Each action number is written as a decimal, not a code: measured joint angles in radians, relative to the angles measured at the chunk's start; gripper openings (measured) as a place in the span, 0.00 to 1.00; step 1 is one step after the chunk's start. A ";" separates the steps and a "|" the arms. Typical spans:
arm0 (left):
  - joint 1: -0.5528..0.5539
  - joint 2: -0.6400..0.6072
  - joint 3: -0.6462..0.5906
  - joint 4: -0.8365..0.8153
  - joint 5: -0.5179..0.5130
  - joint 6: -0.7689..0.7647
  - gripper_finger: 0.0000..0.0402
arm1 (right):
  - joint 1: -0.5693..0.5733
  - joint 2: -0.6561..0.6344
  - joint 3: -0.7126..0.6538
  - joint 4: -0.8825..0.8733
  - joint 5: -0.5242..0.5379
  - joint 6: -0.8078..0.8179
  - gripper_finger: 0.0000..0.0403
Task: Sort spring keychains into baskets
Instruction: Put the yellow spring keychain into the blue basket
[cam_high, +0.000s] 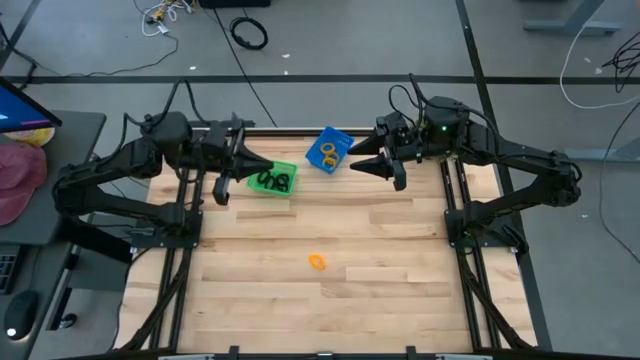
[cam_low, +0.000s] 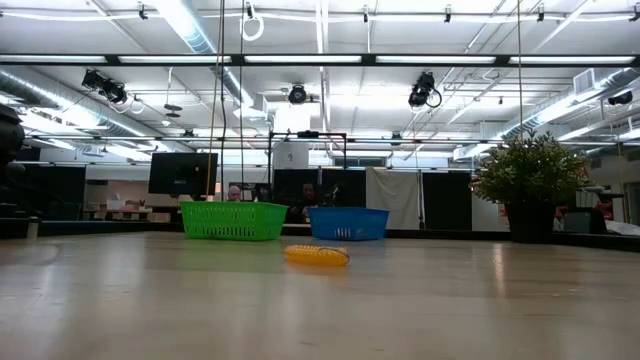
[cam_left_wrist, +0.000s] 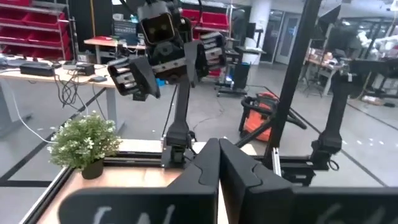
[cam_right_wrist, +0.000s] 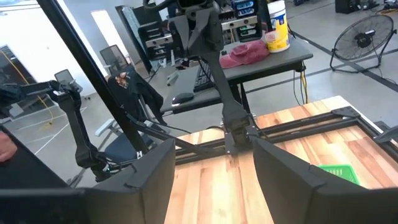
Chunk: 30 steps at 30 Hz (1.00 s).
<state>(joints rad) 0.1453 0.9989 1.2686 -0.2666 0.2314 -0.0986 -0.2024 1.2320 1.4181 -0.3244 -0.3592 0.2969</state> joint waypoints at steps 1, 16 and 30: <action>-0.010 0.003 0.000 -0.007 0.000 0.009 0.01 | 0.000 0.000 0.000 0.000 0.000 0.001 0.54; -0.116 0.272 0.201 -0.227 -0.013 0.194 0.00 | 0.000 -0.047 0.000 -0.087 -0.026 0.012 0.54; -0.164 0.631 0.357 -0.638 -0.035 0.443 0.00 | -0.007 -0.095 0.000 -0.163 -0.016 -0.018 0.54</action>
<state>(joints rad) -0.0188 1.6298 1.6253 -0.9043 0.1961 0.3443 -0.2096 1.1370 1.4178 -0.4870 -0.3748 0.2790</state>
